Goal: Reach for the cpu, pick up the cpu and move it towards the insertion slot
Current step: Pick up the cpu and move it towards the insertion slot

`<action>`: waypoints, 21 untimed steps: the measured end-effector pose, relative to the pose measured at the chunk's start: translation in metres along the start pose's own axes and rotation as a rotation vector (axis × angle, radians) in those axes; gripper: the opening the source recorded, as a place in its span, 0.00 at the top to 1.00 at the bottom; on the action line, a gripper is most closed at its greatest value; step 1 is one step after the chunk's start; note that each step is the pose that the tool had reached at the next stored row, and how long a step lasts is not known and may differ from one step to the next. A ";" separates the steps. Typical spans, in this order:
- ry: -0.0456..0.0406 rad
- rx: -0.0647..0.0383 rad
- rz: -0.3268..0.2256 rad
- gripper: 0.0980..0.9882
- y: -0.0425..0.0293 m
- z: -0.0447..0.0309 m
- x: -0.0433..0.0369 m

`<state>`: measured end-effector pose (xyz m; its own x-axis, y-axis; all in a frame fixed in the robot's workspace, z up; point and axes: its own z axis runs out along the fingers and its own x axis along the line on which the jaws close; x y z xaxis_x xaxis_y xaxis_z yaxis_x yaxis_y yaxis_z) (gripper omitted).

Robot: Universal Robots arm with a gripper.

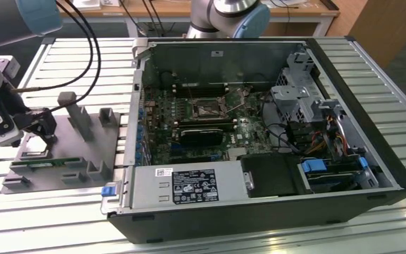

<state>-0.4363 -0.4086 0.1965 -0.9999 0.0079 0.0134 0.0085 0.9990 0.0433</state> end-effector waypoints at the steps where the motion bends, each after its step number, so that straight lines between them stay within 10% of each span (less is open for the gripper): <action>1: -0.0001 0.000 0.001 0.27 0.0000 0.0009 0.0000; 21: -0.0002 0.003 0.003 0.52 0.0022 0.0094 0.0005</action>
<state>-0.4370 -0.4060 0.1873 -0.9999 0.0109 0.0134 0.0114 0.9991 0.0398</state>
